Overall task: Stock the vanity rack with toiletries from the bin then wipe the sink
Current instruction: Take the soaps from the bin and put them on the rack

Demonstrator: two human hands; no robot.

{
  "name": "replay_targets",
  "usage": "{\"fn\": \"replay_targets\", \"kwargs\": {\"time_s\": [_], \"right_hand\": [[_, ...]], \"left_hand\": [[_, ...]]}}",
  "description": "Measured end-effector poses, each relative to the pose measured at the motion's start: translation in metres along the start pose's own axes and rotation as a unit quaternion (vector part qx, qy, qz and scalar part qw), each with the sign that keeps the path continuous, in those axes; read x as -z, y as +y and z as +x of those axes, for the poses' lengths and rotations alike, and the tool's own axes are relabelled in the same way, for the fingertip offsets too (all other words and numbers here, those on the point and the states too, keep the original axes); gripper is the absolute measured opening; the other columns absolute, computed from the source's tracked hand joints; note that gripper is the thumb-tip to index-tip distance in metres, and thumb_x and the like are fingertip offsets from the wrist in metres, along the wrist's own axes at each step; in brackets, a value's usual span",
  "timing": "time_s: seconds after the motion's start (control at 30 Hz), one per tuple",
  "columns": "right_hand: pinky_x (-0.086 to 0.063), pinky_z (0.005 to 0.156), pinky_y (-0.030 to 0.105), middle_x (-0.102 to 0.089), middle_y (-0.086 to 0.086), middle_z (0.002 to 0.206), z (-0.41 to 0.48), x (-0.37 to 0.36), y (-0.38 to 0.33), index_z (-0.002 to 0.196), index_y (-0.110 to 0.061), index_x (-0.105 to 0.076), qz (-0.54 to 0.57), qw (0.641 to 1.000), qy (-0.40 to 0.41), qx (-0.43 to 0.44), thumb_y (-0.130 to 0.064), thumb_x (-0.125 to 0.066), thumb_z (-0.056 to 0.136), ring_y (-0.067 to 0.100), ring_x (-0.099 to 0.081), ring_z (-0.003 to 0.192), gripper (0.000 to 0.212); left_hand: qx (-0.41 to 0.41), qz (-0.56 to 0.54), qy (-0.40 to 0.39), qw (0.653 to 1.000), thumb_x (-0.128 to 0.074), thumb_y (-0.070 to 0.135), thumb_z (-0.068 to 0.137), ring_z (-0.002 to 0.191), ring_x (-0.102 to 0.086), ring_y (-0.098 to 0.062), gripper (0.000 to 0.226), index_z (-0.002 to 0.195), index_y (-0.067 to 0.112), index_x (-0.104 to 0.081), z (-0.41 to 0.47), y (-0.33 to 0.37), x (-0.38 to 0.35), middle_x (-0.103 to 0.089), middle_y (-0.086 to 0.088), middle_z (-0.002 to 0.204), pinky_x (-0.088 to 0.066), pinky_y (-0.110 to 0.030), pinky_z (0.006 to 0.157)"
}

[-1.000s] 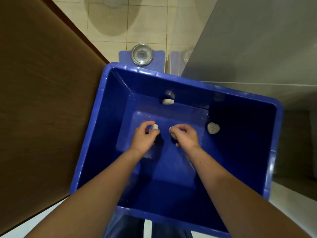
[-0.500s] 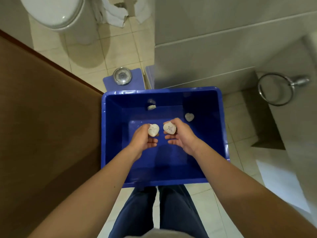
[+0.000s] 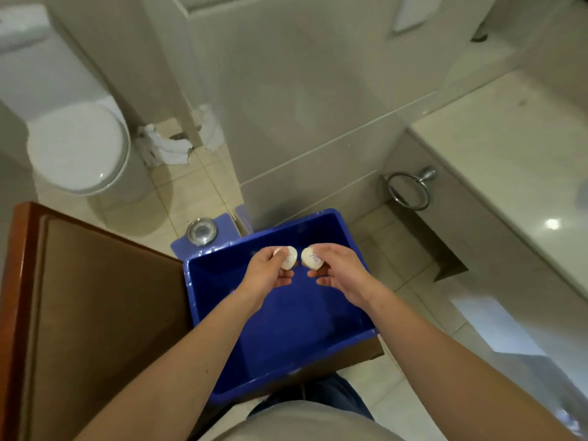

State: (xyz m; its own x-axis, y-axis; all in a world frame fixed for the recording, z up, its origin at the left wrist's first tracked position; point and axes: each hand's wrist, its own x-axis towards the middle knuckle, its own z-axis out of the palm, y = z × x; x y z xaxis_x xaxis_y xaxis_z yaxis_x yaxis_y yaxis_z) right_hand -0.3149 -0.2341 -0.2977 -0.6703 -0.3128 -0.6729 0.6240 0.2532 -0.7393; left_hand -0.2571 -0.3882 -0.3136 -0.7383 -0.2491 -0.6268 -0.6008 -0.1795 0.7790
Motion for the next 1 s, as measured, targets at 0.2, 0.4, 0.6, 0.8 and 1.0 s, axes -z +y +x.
{"fn": "replay_targets", "kwargs": {"time_s": [0.2,0.4,0.6,0.8,1.0], "right_hand": [[-0.052,0.060,0.024,-0.070,0.012,0.108,-0.041,0.024,-0.020,0.118,-0.017,-0.060,0.056,0.996,0.050,0.053,-0.016,-0.051,0.098,0.015,-0.067,0.074,0.022],[-0.050,0.058,0.024,-0.069,0.009,0.107,-0.086,0.065,-0.030,0.118,-0.017,-0.058,0.093,0.984,0.108,0.105,-0.009,-0.055,0.096,0.015,-0.069,0.074,0.024],[-0.052,0.064,0.026,-0.069,0.005,0.109,-0.139,0.126,-0.025,0.118,-0.018,-0.058,0.126,0.961,0.181,0.167,-0.003,-0.059,0.091,0.017,-0.071,0.080,0.031],[-0.052,0.059,0.022,-0.068,0.002,0.098,-0.193,0.205,-0.004,0.113,-0.018,-0.059,0.181,0.927,0.261,0.199,0.003,-0.057,0.091,0.016,-0.068,0.072,0.031],[-0.052,0.057,0.024,-0.066,0.005,0.102,-0.263,0.294,0.032,0.119,-0.014,-0.060,0.204,0.903,0.314,0.212,0.005,-0.056,0.090,0.018,-0.067,0.073,0.035]], "left_hand": [[-0.088,0.081,-0.058,0.991,-0.050,0.023,0.099,0.071,-0.061,-0.012,0.018,0.113,0.018,-0.059,-0.019,0.040,-0.023,-0.070,-0.006,0.100,-0.054,-0.026,0.067],[-0.150,0.131,-0.125,0.972,-0.056,0.020,0.096,0.072,-0.060,-0.012,0.019,0.114,0.023,-0.057,-0.041,0.073,-0.066,-0.068,-0.006,0.100,-0.055,-0.023,0.067],[-0.199,0.171,-0.212,0.941,-0.061,0.013,0.091,0.072,-0.062,-0.010,0.029,0.118,0.024,-0.057,-0.066,0.095,-0.140,-0.067,-0.001,0.097,-0.054,-0.024,0.068],[-0.225,0.197,-0.277,0.913,-0.066,0.001,0.082,0.091,-0.066,-0.013,0.044,0.118,0.026,-0.058,-0.101,0.099,-0.229,-0.068,-0.003,0.109,-0.053,-0.018,0.065],[-0.251,0.213,-0.309,0.892,-0.066,-0.002,0.082,0.087,-0.058,-0.013,0.043,0.118,0.020,-0.060,-0.153,0.081,-0.334,-0.061,-0.004,0.107,-0.056,-0.021,0.067]]}}
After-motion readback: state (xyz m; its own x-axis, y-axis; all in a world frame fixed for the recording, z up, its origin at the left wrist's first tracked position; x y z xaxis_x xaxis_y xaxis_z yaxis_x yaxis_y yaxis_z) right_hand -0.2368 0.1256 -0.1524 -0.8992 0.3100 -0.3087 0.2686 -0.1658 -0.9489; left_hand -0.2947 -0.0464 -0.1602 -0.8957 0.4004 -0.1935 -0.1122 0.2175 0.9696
